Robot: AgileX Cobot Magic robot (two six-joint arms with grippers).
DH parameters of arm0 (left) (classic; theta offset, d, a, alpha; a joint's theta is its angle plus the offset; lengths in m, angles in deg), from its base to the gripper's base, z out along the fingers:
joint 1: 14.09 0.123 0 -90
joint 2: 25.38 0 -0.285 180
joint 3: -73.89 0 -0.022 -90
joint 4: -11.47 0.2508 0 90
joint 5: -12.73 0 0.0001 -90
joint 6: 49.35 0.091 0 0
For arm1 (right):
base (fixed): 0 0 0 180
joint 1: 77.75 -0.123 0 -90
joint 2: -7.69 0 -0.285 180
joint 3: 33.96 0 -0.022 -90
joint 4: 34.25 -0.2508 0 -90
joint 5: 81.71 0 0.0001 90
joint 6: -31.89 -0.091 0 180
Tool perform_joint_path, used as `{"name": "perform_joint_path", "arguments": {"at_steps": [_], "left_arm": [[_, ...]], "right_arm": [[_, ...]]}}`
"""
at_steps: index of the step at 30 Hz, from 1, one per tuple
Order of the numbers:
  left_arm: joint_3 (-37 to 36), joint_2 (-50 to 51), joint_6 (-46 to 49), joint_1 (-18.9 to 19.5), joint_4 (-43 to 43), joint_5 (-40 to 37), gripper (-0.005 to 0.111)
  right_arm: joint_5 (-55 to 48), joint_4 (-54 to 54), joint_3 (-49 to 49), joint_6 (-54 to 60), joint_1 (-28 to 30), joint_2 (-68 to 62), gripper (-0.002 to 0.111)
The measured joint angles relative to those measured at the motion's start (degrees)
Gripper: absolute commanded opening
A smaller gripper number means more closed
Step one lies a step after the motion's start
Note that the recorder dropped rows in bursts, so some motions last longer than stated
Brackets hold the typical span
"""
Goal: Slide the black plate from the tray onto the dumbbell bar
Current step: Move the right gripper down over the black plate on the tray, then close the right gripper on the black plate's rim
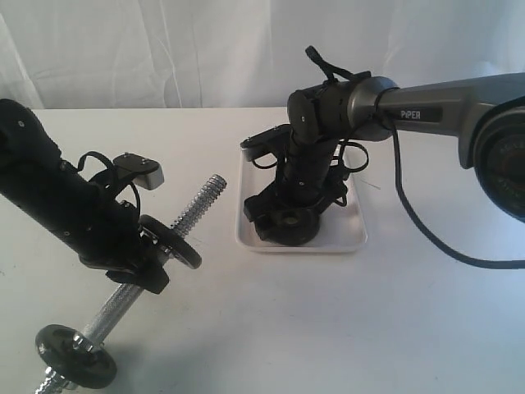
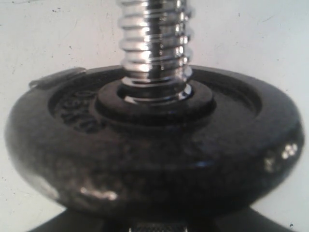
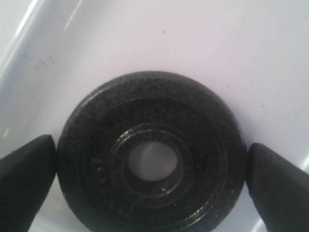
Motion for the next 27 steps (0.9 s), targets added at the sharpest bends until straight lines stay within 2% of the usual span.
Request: {"name": "perform_joint_path", "arguments": {"at_steps": [4, 7, 9, 15, 18, 23, 27], "left_arm": [[0.0, 0.0, 0.0, 0.0, 0.0, 0.0, 0.000], [0.0, 0.0, 0.0, 0.0, 0.0, 0.0, 0.000], [0.0, 0.0, 0.0, 0.0, 0.0, 0.0, 0.000], [0.0, 0.0, 0.0, 0.0, 0.0, 0.0, 0.000], [0.0, 0.0, 0.0, 0.0, 0.0, 0.0, 0.000], [0.0, 0.0, 0.0, 0.0, 0.0, 0.0, 0.000], [0.0, 0.0, 0.0, 0.0, 0.0, 0.0, 0.000]], "right_arm": [[-1.5, 0.0, -0.5, 0.0, 0.0, -0.2, 0.103], [-3.1, 0.0, -1.6, -0.3, 0.0, -0.6, 0.095], [-4.9, 0.0, -2.2, -0.8, 0.0, -0.8, 0.086], [-6.2, 0.0, -2.9, -1.1, 0.0, -1.0, 0.041], [-6.0, 0.0, -2.9, -1.1, 0.0, -1.0, 0.023], [-5.5, 0.0, -2.9, -1.2, 0.0, -1.0, 0.004], [-5.4, 0.0, -3.0, -0.8, 0.0, -1.0, 0.000]]}}
